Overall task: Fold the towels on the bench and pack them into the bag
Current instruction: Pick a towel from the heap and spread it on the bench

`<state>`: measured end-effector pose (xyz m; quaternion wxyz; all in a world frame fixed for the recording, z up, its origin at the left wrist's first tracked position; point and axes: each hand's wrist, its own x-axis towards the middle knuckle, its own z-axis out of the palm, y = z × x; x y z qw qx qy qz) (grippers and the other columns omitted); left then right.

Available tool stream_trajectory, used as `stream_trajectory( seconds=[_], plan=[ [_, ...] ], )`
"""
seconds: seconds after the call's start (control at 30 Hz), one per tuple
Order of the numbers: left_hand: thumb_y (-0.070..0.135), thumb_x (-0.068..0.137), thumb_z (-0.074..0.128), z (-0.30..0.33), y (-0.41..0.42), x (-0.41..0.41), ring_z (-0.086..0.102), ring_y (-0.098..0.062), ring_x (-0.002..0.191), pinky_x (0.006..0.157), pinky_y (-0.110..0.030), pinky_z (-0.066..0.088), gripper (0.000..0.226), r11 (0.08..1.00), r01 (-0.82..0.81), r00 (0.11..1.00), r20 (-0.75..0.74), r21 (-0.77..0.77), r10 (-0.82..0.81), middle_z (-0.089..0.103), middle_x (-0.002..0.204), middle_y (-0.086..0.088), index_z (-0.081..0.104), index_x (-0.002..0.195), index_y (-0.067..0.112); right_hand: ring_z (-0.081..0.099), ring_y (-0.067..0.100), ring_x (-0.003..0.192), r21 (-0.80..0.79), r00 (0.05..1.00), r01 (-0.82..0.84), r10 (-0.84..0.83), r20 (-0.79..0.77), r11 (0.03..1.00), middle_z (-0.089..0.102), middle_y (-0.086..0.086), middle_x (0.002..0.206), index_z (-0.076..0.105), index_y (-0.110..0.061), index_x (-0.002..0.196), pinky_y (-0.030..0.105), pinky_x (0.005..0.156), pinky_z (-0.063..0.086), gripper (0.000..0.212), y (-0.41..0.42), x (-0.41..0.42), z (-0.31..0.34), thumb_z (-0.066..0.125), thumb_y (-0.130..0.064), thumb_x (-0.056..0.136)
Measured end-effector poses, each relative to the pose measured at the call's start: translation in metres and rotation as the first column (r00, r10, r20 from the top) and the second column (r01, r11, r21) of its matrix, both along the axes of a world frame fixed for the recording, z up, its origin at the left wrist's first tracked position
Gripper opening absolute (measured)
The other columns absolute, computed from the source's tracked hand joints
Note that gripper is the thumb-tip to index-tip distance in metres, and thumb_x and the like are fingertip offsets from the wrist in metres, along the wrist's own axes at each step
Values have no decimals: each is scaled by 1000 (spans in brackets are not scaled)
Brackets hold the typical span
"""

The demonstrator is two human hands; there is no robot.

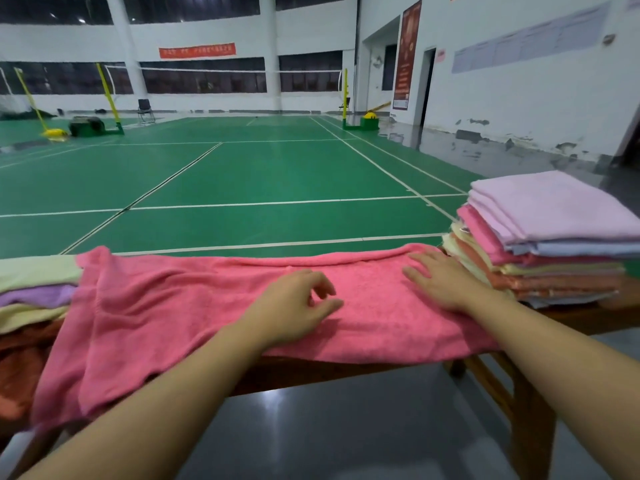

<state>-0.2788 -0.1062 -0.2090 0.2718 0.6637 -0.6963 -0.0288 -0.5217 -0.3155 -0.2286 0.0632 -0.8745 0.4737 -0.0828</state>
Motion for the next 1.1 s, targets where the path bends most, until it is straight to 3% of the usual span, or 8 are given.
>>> stream_trajectory(
  seconds=[0.27,0.47,0.6,0.73,0.83,0.93,1.03,1.1],
  plan=[
    [12,84,72,-17,-95,-144,65,-16,80,82,-34,53,9,986,156,906,-406,60,-119,74,88,-3,74,93,13,53,35,129,108,970,225,-233,66,968,52,22,144,41,-3,145,37,100,42,54,-36,16,24,41,-41,106],
    [49,86,58,-12,-104,-179,67,-36,101,75,-39,47,42,975,-99,975,-174,202,135,71,107,-11,69,111,18,57,29,83,54,953,303,-302,-17,952,65,10,89,57,-9,86,31,70,39,48,-48,21,32,56,-57,96],
    [62,83,65,-9,-112,-168,64,-30,112,87,-39,44,54,946,-173,985,31,273,171,68,118,-7,63,119,21,56,24,66,140,948,301,-312,67,943,58,4,62,72,-8,85,28,60,40,48,-50,22,35,75,-56,83],
    [70,70,77,4,-124,-139,63,-30,107,90,-40,48,75,853,-167,985,109,494,130,66,115,-10,59,116,14,50,16,54,223,917,271,-322,236,936,69,4,67,78,-15,80,26,54,42,44,-54,19,40,79,-58,78],
    [47,75,86,21,-132,-115,68,-20,79,88,-34,55,39,748,-78,996,25,659,81,72,92,-4,68,88,14,44,17,50,304,883,236,-335,330,923,58,2,56,65,-14,67,26,53,39,46,-54,16,41,76,-56,83],
    [26,74,88,35,-130,-108,71,-22,96,89,-34,58,37,812,-18,1000,-7,584,27,73,102,-4,72,105,13,54,18,50,439,833,236,-413,369,867,60,3,57,64,-7,72,28,56,50,55,-52,19,40,82,-60,72],
    [28,79,85,34,-118,-132,68,-26,88,77,-33,55,23,884,112,988,-147,453,-50,72,91,-6,72,91,13,75,29,84,579,742,141,-472,475,803,76,14,90,74,-2,99,48,82,62,96,-78,16,22,92,-71,34],
    [44,79,82,21,-113,-150,62,-29,79,64,-36,46,40,902,98,990,-137,421,-43,65,79,-8,63,85,9,74,31,94,663,668,88,-537,515,744,76,15,98,70,2,108,53,89,59,78,-67,20,27,94,-52,57]
  ],
)
